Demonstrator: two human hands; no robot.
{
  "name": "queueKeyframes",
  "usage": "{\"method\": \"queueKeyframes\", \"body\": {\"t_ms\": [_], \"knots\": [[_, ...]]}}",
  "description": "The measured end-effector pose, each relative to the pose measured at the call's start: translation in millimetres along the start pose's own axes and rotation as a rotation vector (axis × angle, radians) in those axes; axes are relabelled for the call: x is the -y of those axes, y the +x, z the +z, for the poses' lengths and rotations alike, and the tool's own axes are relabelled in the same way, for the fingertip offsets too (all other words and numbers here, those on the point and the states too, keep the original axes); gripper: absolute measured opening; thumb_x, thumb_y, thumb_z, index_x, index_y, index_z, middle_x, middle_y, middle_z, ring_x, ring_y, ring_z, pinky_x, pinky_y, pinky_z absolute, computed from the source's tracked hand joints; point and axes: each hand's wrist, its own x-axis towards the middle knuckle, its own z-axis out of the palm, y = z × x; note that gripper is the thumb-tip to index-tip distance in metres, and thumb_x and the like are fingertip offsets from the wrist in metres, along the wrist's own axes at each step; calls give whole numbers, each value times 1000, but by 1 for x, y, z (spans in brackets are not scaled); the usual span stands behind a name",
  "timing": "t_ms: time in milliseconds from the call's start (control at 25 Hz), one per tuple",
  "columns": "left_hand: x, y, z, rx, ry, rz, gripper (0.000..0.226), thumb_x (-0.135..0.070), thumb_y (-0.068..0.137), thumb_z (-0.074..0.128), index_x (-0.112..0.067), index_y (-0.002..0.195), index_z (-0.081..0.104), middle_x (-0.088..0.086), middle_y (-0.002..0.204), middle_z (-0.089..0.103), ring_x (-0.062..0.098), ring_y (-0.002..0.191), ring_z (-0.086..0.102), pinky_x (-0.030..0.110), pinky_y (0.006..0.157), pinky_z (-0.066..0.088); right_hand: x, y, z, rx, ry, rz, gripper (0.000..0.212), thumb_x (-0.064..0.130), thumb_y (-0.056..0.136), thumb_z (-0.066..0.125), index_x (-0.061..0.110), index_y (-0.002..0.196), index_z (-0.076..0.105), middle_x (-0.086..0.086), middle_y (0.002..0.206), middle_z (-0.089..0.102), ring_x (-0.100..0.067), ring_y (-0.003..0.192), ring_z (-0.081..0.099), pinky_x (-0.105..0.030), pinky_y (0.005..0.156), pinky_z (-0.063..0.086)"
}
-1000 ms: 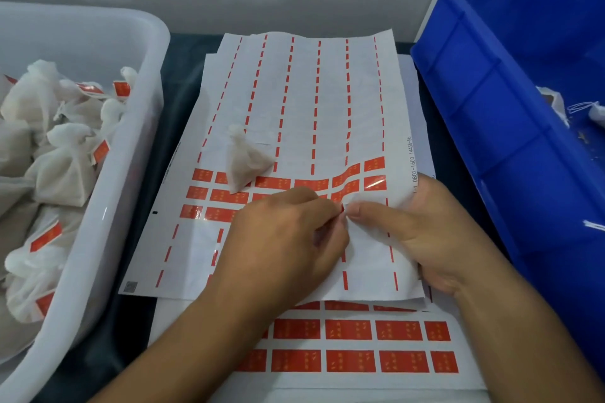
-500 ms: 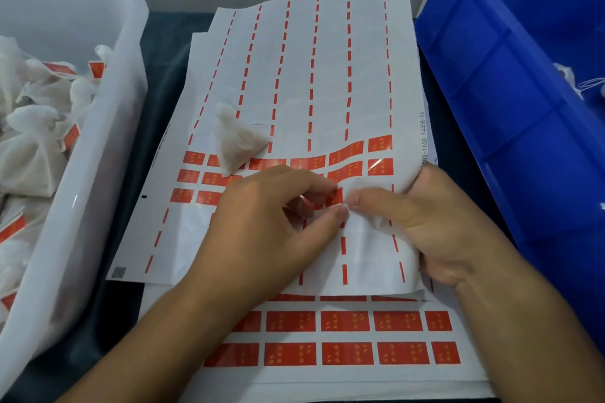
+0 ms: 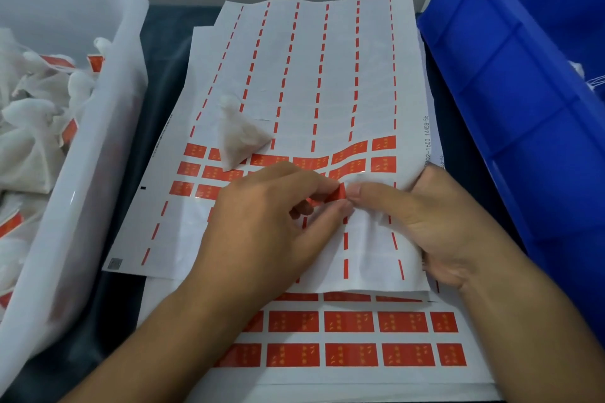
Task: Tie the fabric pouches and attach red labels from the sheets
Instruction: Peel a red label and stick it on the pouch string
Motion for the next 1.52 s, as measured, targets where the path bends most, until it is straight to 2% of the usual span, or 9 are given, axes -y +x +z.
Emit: {"method": "queueKeyframes", "body": {"t_ms": [320, 520, 840, 920, 1000, 1240, 1360, 1440, 1520], "knots": [[1, -1, 6, -32, 134, 105, 30, -44, 90, 65, -22, 103, 82, -8, 91, 77, 12, 71, 69, 35, 65, 63, -4, -4, 8, -71, -44, -85, 27, 22, 84, 83, 45, 97, 77, 10, 99, 80, -18, 86, 79, -34, 65, 64], [4, 1, 9, -45, 80, 59, 26, -41, 92, 62, -24, 94, 81, -12, 83, 73, 7, 68, 65, 28, 63, 61, -1, -5, 9, -56, -79, -80, 31, 22, 85, 81, 52, 90, 76, 13, 95, 80, -15, 82, 79, -28, 59, 62], [5, 4, 10, -52, 92, 11, 19, -47, 93, 57, -32, 92, 68, -21, 85, 64, 1, 72, 61, 18, 64, 58, 7, -6, 6, -33, -104, -75, 29, 23, 82, 83, 46, 97, 76, 11, 99, 80, -18, 84, 79, -33, 61, 64], [6, 3, 9, -45, 92, -16, 16, -48, 93, 56, -35, 89, 64, -22, 82, 61, 2, 74, 61, 16, 63, 56, 11, -7, 5, -18, -122, -76, 33, 30, 78, 85, 42, 106, 73, 11, 103, 80, -19, 87, 79, -38, 65, 65], [9, 5, 8, -54, 61, -38, 12, -47, 95, 58, -39, 87, 61, -25, 81, 60, 2, 85, 61, 12, 63, 54, 15, -9, 2, -39, -156, -71, 42, 43, 69, 84, 49, 107, 68, 15, 103, 79, -17, 85, 79, -37, 63, 65], [15, 10, 0, -155, -61, -129, 9, -44, 96, 60, -36, 91, 60, -24, 88, 62, -4, 92, 61, 5, 74, 51, 32, -15, -12, -197, -570, -15, 69, 68, 60, 81, 52, 119, 50, 25, 105, 73, -4, 87, 76, -38, 70, 65], [13, 13, -9, -160, -2, -41, 18, -52, 94, 52, -36, 97, 59, -24, 96, 61, 0, 86, 64, 9, 71, 55, 36, -17, -18, -331, -842, 5, 90, 75, 66, 71, 54, 142, 27, 28, 98, 61, -1, 78, 66, -25, 59, 54], [12, 15, -14, -146, 116, 46, 21, -52, 97, 50, -35, 101, 62, -21, 100, 61, 1, 76, 63, 14, 66, 57, 41, -21, -14, -412, -1005, -168, 91, 80, 67, 57, 50, 148, 29, 25, 106, 59, 0, 81, 62, -20, 63, 52], [13, 16, -15, -161, 184, 119, 23, -48, 101, 51, -30, 104, 66, -16, 101, 63, 3, 73, 62, 22, 62, 60, 49, -24, -1, -374, -1014, -356, 72, 79, 72, 49, 54, 139, 42, 27, 104, 59, 2, 83, 65, -11, 61, 47]]}}
